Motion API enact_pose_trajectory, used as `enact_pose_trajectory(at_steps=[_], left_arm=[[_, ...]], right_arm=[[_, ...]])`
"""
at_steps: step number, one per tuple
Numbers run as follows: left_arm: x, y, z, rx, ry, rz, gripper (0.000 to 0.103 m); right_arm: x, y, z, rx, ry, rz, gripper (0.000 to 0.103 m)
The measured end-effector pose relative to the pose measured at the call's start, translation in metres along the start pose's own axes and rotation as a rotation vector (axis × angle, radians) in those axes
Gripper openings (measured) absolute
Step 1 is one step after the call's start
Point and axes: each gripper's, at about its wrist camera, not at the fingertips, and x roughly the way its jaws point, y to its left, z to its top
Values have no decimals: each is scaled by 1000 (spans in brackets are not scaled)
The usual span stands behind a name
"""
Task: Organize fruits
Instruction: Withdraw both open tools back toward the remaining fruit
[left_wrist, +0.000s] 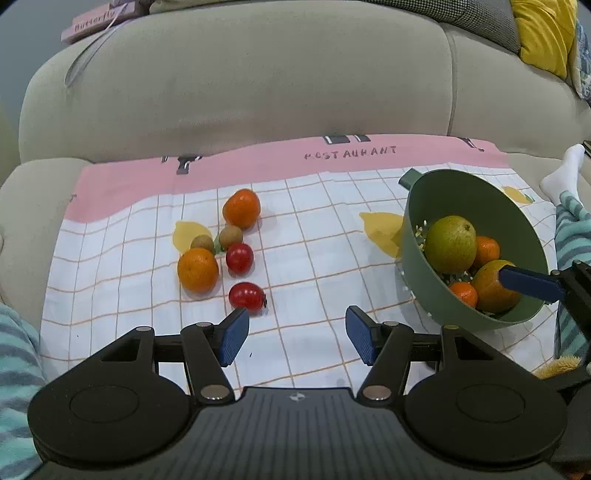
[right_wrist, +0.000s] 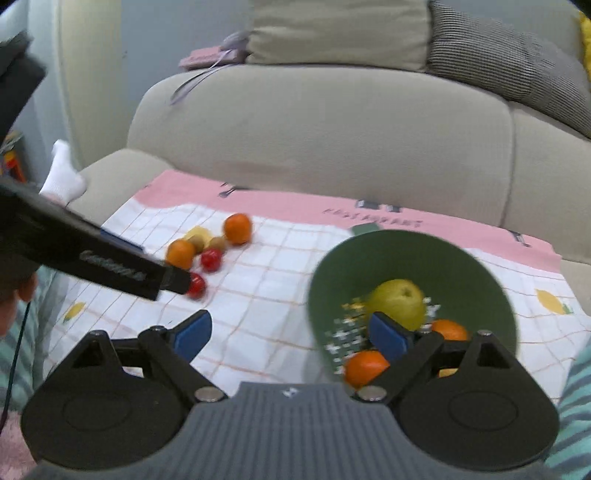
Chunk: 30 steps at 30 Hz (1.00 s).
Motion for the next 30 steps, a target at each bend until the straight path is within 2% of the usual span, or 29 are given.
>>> enact_pose_trajectory(at_steps=[8,10,14,16,25,30], left_arm=[[12,22,-6,-71,25,-11,71],[14,28,-8,-87,24,-14,71],[20,40,-9,-123,12,-15,71],[23,46,-9,-143,5,-19,71],[37,67,-11,-205,-24,-37,70],[45,75,-10,-230,-36,-34,65]], right_arm=[[19,24,-2,-78,23,26,87],[24,28,-2,-90,29,30,81],[36,34,0,-100,40,46,81],[42,37,1,-108,43,59,75],[78,38,5,-92,94,75,66],[93,43,9,-127,86,86,61]])
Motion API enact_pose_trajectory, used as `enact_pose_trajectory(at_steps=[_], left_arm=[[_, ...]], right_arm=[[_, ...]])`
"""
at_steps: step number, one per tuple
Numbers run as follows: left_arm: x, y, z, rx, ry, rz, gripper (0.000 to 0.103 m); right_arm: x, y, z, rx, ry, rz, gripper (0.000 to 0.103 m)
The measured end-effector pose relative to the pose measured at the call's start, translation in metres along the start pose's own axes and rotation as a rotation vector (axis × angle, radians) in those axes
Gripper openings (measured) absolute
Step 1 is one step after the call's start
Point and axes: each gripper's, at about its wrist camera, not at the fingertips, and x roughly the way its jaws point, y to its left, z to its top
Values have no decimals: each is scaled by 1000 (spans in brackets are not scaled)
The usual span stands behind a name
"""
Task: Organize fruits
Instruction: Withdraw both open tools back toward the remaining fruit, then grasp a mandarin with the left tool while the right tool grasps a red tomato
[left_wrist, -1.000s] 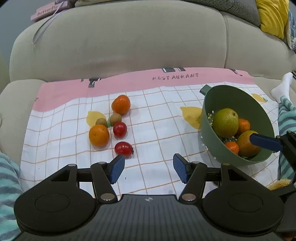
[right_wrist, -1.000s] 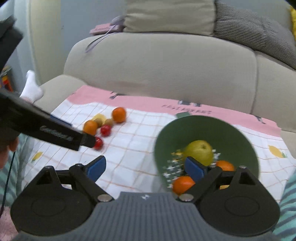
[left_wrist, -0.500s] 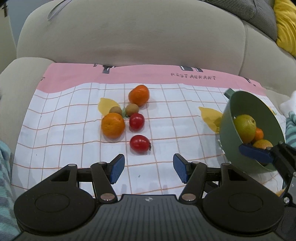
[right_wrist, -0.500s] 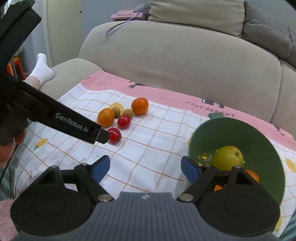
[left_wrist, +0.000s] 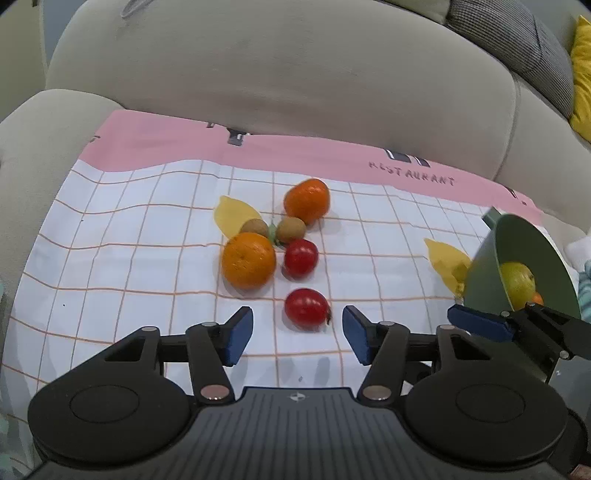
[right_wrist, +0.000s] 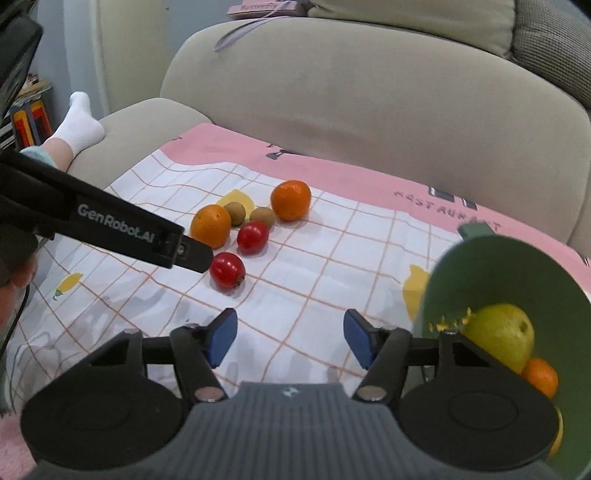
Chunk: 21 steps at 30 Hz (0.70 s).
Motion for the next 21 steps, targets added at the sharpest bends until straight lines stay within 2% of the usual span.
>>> enact_pose_trajectory(at_steps=[5,6,7,12,21], left_arm=[[4,10,2,-29,-20,34,60],[5,12,2,-34,-21,42,59],[5,13,2,-38,-21,50,58],[10,25,3,-64,-10,68,53],[10,34,4,-84,-21,78,52]], right_arm=[[12,8,5,-57,-28,1,57],[14,9,7,-62,-29,13,52],[17,10,9,-67,-29,24,51],[32,19,16,-88,-33,72,49],[68,38,26,-139,-19,105,33]])
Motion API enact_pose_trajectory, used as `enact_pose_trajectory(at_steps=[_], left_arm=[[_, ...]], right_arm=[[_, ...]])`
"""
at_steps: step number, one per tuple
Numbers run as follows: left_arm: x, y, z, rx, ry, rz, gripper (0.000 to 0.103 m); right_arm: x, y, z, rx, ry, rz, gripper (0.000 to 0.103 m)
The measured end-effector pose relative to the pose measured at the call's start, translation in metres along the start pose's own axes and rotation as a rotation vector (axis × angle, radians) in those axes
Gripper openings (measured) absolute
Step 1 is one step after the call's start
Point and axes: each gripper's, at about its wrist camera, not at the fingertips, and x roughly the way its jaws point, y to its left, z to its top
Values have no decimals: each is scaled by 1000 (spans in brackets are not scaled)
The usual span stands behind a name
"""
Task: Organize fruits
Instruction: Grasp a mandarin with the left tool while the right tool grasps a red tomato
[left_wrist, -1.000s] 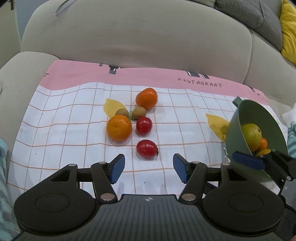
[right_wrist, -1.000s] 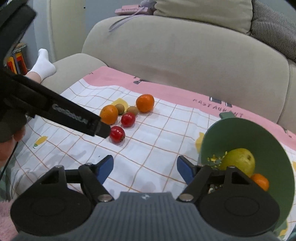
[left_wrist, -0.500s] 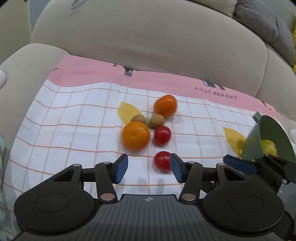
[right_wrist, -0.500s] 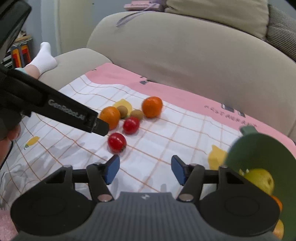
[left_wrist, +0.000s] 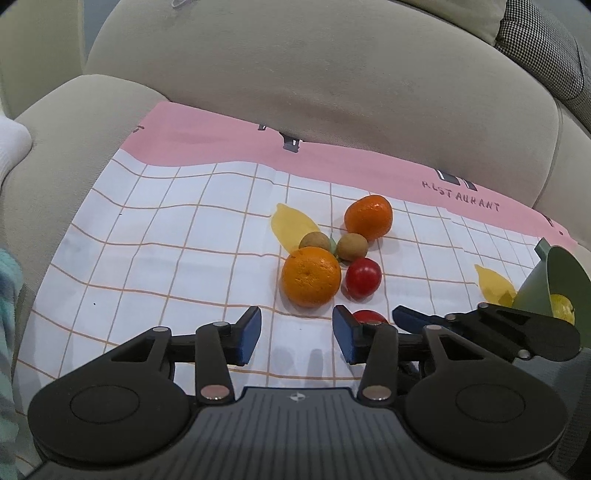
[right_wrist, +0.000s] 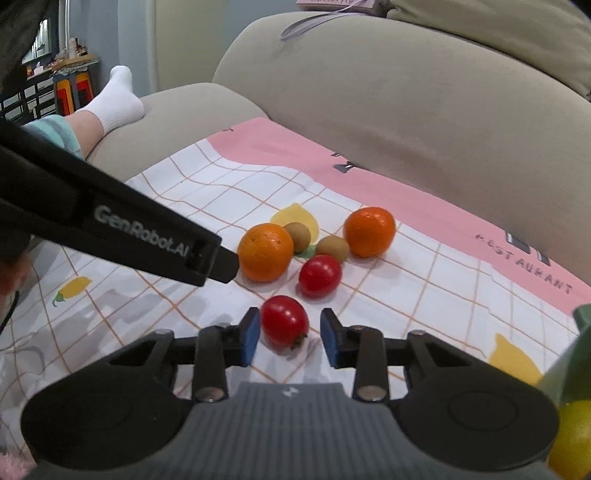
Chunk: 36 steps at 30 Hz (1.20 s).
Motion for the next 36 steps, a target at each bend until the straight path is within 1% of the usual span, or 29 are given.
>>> enact_pose_trajectory(at_steps=[6,8,10,12,17,20,24,29,31,32,36], left_arm=[[10,-1,1,4,-2,-6,52],[13,0,1,0,-8,-10,52],[15,-1,3,-4,-15,-15,54],[18,-2,5,-2,-27,-21,60],[29,-5,8,13,-36,-18,63],[35,-5,9,19,-38,-18,65],[42,-7,9,63,-44,-8,66],[46,-7,10,70,-60,-31,65],[48,-8,10,74,-60,-38,60],[49,-9,9,77,-57,-37,56],[49,-9,8,79,-62,-41,52]], right_arm=[[10,-1,0,14,14,19,32],[12,0,0,11,17,24,30],[13,0,-2,5,17,28,28],[11,0,-2,-2,11,28,28],[7,-8,-4,1,13,-41,28],[6,-16,-5,26,17,-64,28],[6,-19,-7,35,18,-75,28],[4,-20,-9,27,17,-76,28],[5,-21,-10,29,16,-75,29],[6,-21,-9,31,18,-75,29],[10,-23,-10,40,27,-68,29]])
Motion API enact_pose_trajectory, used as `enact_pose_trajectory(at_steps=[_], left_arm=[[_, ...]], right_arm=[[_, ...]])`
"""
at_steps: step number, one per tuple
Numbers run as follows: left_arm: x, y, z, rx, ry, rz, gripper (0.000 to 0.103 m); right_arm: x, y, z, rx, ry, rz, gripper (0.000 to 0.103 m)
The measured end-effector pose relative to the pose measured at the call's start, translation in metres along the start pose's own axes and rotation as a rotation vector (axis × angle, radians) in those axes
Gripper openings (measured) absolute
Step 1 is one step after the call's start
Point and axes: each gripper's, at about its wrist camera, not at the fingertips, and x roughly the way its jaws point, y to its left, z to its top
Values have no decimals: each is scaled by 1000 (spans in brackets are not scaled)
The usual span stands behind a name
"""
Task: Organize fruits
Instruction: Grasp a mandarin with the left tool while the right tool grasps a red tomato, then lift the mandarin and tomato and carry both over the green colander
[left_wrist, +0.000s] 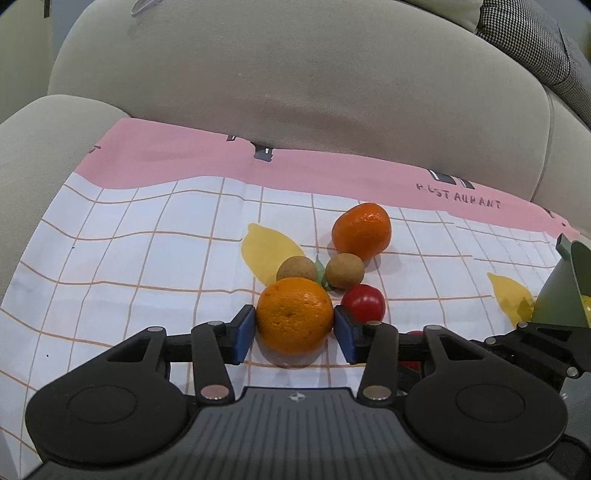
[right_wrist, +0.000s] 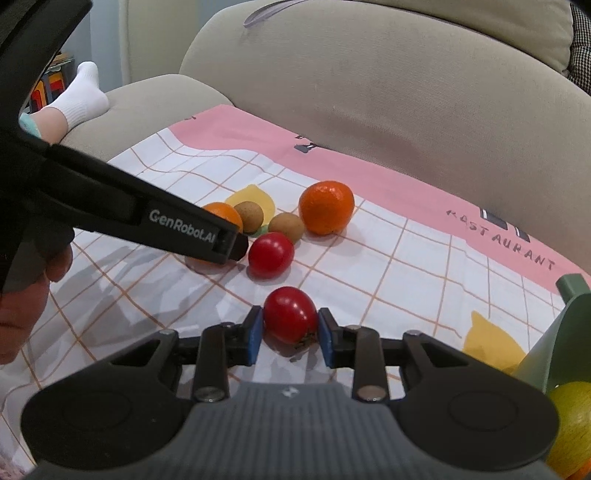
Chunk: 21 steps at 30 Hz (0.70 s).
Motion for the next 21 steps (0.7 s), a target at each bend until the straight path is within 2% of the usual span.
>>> enact_pose_trajectory(at_steps=[11,21], left_arm=[[-17,2,2,-34,-31,6,51],[-58,-5,-4,-63,-47,-59,51]], right_arm=[[-13,4,2,-22,-19,0,27],[-51,8,1,-51,-64,2,27]])
